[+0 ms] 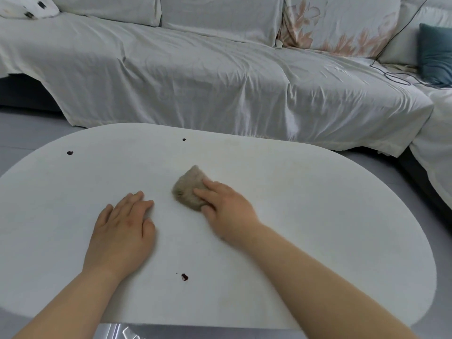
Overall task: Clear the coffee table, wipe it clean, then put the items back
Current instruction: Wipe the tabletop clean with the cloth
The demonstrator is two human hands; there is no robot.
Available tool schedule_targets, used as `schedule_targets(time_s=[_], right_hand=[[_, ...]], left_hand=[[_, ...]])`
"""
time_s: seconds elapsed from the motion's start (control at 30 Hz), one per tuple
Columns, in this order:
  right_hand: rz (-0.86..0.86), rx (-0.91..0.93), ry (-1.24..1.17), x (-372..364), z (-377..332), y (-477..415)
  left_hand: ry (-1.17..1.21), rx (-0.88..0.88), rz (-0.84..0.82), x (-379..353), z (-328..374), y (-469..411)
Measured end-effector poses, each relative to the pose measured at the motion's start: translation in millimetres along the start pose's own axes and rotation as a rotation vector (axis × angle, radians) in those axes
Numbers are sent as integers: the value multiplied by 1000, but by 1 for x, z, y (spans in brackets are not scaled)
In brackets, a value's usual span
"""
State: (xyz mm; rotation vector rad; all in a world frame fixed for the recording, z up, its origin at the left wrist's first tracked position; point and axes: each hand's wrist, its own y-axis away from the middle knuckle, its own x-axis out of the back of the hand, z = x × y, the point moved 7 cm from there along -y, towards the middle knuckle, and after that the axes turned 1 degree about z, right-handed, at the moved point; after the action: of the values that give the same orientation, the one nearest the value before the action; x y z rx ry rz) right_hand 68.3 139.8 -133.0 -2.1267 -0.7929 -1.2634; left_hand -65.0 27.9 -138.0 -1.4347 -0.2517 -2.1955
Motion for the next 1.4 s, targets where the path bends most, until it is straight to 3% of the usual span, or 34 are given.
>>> schedule_targets(time_s=[0.07, 0.17, 0.23, 0.3, 0.37, 0.47, 0.57, 0.7, 0.8, 0.87, 1.03, 1.13, 1.2, 1.3, 1.4], right_hand=[[62, -153, -2, 31, 52, 7], [222, -560, 68, 83, 134, 34], [238, -662, 111, 86, 136, 41], [295, -507, 61, 71, 95, 34], [277, -226, -4, 39, 30, 27], [72, -13, -63, -10, -40, 35], [47, -46, -41, 6, -15, 47], [228, -383, 37, 64, 73, 84], [244, -558, 59, 66, 72, 103], [249, -485, 56, 49, 36, 100], [135, -5, 34, -11, -103, 97], [97, 118, 66, -6, -107, 112], [106, 48, 53, 10, -70, 123], [259, -240, 65, 38, -2, 143], [270, -388, 119, 33, 3, 144]], left_hand=[[0, 4, 2, 0, -1, 1], [-5, 5, 5, -1, -1, 0], [-12, 5, 1, -1, -1, 0], [-15, 8, 1, -1, -1, 0], [-16, 11, 3, 0, -1, 1], [-2, 8, 1, 5, 0, 4], [-29, 5, -25, 12, -8, 17], [-60, 51, -11, 26, -34, 50], [-50, 81, -2, 30, -40, 67], [-41, 92, 2, 30, -38, 69], [-50, 94, 25, 31, -39, 67], [-50, 82, 42, 31, -39, 67], [-38, 86, 50, 30, -40, 66], [-29, 90, 55, 29, -40, 66], [-40, 96, 49, 28, -41, 66]])
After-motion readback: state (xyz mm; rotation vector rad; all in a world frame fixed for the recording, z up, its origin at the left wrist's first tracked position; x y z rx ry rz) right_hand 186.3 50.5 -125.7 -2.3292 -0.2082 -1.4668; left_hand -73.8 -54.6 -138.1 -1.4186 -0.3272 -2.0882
